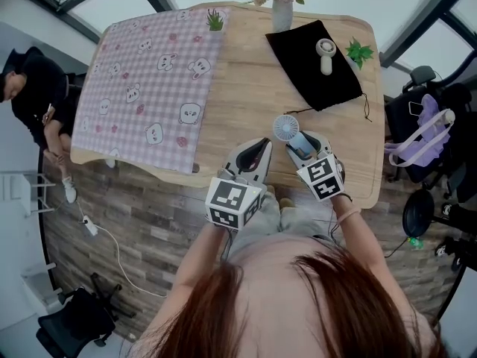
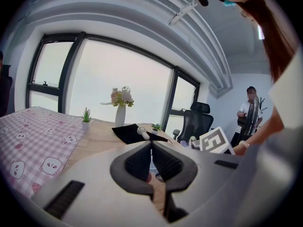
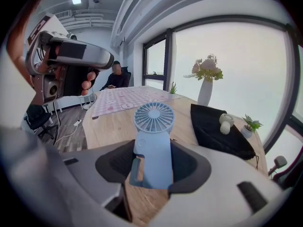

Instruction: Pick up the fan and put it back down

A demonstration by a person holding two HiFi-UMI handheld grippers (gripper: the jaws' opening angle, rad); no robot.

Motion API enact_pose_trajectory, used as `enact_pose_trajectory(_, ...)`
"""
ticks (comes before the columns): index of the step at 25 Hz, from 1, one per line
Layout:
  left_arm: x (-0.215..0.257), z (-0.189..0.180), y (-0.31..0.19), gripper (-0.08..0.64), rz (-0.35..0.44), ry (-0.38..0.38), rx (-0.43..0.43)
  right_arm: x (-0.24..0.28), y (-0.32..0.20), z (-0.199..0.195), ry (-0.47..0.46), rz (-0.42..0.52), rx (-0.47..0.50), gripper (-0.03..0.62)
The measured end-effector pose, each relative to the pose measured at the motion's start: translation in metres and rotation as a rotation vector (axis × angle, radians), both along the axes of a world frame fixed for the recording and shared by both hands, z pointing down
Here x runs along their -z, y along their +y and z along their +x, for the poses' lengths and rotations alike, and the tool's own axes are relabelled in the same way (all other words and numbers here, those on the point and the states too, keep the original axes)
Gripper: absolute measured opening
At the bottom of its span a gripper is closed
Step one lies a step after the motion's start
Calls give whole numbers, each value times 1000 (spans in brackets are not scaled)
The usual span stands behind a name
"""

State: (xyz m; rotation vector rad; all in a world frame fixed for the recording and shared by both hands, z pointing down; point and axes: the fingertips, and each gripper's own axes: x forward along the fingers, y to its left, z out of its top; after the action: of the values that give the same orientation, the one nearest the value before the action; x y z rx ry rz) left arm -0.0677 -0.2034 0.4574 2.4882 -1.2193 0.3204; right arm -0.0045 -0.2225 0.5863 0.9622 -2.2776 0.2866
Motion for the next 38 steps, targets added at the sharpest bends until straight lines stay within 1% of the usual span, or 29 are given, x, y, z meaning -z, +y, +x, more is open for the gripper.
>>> enact_pose_trajectory(7,5,-1,6,14,17,-6,2,21,5,3,-27,30,-29,213)
enact_pose_trajectory(11,11,-1,10,13,32,-13,2,38,7,6,-40,68,-50,213)
enact_pose_trajectory(17,18,1,13,14,53,-15,7,57,14,11,-72,91,-68,213)
enact_pose_trajectory(38,65,15,23,13,149,-22,20,149,32,33,-214,226,-116,213)
